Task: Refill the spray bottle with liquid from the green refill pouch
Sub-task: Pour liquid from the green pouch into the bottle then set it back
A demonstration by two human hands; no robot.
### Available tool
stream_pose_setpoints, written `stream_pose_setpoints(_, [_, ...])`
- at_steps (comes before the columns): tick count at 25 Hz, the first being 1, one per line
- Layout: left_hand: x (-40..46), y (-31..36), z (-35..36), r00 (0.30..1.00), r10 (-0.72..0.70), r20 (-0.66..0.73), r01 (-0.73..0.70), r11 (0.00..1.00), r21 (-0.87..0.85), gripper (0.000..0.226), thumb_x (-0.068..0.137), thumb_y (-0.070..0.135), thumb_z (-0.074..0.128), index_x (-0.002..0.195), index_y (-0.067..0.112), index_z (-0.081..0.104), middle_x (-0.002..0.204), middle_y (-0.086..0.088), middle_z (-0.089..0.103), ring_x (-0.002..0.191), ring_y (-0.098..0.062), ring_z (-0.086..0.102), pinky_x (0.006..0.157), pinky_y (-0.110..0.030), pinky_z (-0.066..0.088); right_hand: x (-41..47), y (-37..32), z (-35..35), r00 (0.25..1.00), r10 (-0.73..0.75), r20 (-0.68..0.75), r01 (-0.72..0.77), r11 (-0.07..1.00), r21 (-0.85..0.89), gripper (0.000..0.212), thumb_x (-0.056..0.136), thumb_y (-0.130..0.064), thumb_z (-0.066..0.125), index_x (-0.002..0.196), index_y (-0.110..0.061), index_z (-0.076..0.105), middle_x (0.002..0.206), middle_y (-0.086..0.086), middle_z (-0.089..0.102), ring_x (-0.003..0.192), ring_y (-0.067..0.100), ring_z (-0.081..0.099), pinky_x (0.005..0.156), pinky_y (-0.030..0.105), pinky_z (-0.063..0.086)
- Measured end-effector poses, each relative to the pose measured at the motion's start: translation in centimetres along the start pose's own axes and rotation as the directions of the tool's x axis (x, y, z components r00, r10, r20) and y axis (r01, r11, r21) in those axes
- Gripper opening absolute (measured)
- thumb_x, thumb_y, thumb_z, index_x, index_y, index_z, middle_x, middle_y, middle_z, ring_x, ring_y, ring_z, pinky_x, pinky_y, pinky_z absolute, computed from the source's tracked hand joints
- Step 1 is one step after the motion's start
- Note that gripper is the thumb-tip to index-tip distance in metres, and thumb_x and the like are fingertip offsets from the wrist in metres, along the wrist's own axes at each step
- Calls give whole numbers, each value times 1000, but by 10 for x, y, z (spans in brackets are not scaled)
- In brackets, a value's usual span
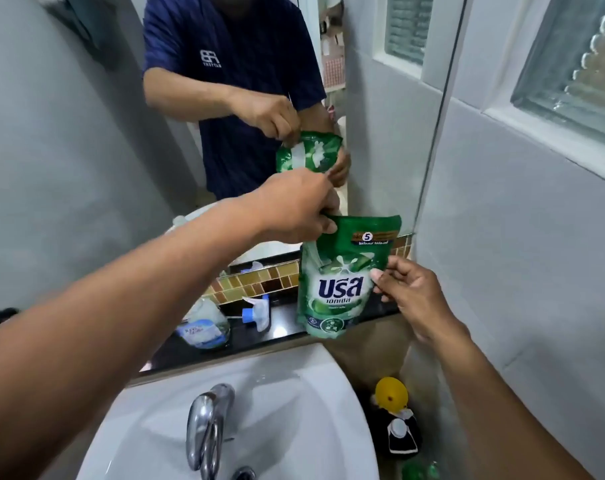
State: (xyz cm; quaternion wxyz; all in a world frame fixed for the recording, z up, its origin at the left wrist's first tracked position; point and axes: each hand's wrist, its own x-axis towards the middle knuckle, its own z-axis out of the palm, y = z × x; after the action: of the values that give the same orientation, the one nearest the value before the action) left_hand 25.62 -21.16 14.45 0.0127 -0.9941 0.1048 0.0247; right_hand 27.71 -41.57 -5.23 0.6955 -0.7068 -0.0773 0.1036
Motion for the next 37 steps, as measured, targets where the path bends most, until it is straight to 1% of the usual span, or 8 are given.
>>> stream_pose_setpoints(3, [-60, -32, -24, 1000, -2, -2, 1, 998, -68, 18, 91, 32, 76, 82, 17, 73, 68, 7, 64, 69, -7, 63, 60, -28, 50, -33, -27, 35, 994, -105, 35, 104, 994, 24, 13, 96, -3, 74, 96, -16, 77, 81, -7, 80, 78, 21, 65, 72, 36, 57])
stream_pose_setpoints(5, [-95, -53, -38, 1000, -20, -12, 17, 989, -148, 18, 91, 28, 78, 84, 12, 76, 69, 5, 70, 63, 0, 64, 59, -24, 55, -54, -52, 58, 981, -192, 34, 190, 980, 57, 14, 95, -1, 73, 96, -14, 77, 85, -10, 83, 78, 10, 74, 74, 29, 63])
stream_pose_setpoints(8, [-155, -85, -61, 999, -45, -21, 42, 989, -140, 15, 91, 29, 79, 84, 15, 76, 75, 3, 73, 69, -12, 66, 66, -30, 55, -80, -89, 95, 952, -296, 78, 292, 955, 55, 13, 97, 0, 71, 95, -12, 76, 81, -12, 82, 70, -1, 74, 67, 16, 59])
stream_pose_setpoints(14, [-222, -109, -96, 1000, 2, -1, -2, 999, 45, 25, 88, 22, 72, 67, 10, 63, 59, -2, 55, 53, -17, 46, 50, -27, 35, -118, -132, 146, 912, -392, 123, 385, 919, 80, 11, 100, -2, 67, 102, -8, 76, 81, -9, 82, 67, 0, 72, 64, 18, 59])
stream_pose_setpoints(21, [-224, -79, -140, 993, 119, -22, -112, 971, 214, 35, 86, 25, 68, 59, 10, 51, 54, -3, 41, 49, -20, 35, 47, -33, 29, -128, -114, 172, 965, -262, -2, 254, 930, 267, 7, 93, -17, 75, 89, -20, 80, 78, -5, 74, 65, 10, 59, 64, 22, 54])
stream_pose_setpoints(27, [-217, -78, -163, 992, 126, -2, -121, 953, 277, 28, 86, 24, 66, 69, 3, 61, 60, -7, 48, 58, -23, 44, 59, -39, 38, -141, -44, 188, 951, 132, 280, -151, 988, 46, 30, 95, -16, 77, 124, -15, 75, 104, 4, 84, 92, 19, 75, 78, 30, 56])
stream_pose_setpoints(34, [-226, -102, -176, 995, 89, -50, -73, 961, 268, 24, 77, 44, 57, 64, 24, 60, 59, -6, 56, 69, -33, 61, 64, -52, 58, -136, -37, 208, 921, 176, 347, -351, 762, 544, 18, 86, -17, 71, 100, -6, 67, 82, 7, 67, 61, 12, 61, 54, 24, 54])
stream_pose_setpoints(37, [-233, -118, -171, 1000, -11, -20, 16, 971, 239, 30, 88, 37, 69, 67, 16, 63, 65, -7, 65, 70, -29, 65, 67, -47, 59, -132, -46, 200, 935, 224, 276, -355, 630, 691, 9, 88, -18, 69, 93, -10, 68, 70, 1, 63, 53, 8, 55, 49, 21, 50])
